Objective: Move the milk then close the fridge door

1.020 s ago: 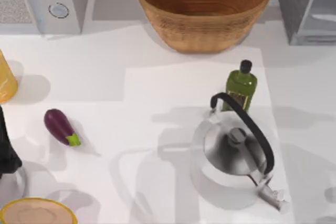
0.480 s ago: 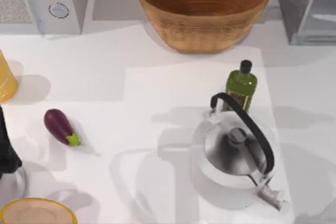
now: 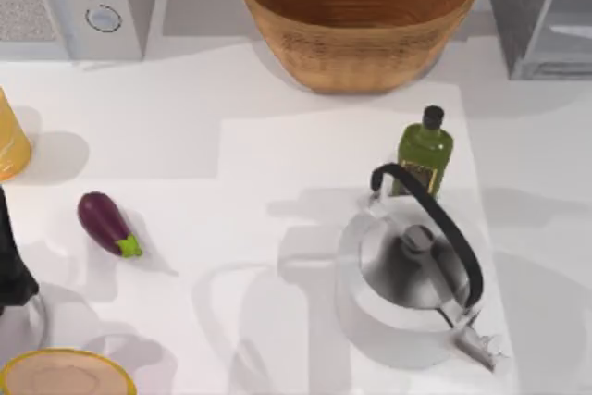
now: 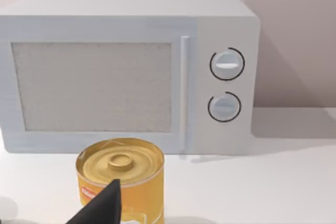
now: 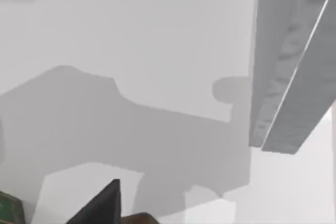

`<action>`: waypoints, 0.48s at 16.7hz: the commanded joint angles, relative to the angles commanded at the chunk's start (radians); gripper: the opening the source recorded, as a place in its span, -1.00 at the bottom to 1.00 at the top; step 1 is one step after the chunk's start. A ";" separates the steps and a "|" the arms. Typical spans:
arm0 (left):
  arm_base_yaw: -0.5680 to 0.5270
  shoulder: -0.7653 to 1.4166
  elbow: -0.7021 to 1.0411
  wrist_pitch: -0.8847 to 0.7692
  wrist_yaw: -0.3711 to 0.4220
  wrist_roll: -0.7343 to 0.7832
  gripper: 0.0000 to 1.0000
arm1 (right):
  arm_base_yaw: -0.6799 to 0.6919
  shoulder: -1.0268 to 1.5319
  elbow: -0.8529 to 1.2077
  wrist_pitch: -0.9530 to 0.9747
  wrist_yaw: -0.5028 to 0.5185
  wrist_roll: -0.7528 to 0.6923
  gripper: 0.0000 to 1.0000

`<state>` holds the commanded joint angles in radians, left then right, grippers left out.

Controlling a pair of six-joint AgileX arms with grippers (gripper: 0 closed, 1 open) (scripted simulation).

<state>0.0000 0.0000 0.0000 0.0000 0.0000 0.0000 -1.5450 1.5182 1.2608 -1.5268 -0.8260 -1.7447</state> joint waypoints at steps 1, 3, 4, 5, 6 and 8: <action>0.000 0.000 0.000 0.000 0.000 0.000 1.00 | -0.055 0.064 0.014 0.007 -0.025 -0.060 1.00; 0.000 0.000 0.000 0.000 0.000 0.000 1.00 | -0.148 0.169 0.038 0.021 -0.067 -0.162 1.00; 0.000 0.000 0.000 0.000 0.000 0.000 1.00 | -0.185 0.211 0.048 0.028 -0.083 -0.204 1.00; 0.000 0.000 0.000 0.000 0.000 0.000 1.00 | -0.215 0.245 0.057 0.035 -0.097 -0.239 1.00; 0.000 0.000 0.000 0.000 0.000 0.000 1.00 | -0.239 0.272 0.065 0.040 -0.108 -0.267 1.00; 0.000 0.000 0.000 0.000 0.000 0.000 1.00 | -0.264 0.299 0.073 0.047 -0.120 -0.298 1.00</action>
<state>0.0000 0.0000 0.0000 0.0000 0.0000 0.0000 -1.8093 1.8177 1.3338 -1.4796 -0.9462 -2.0422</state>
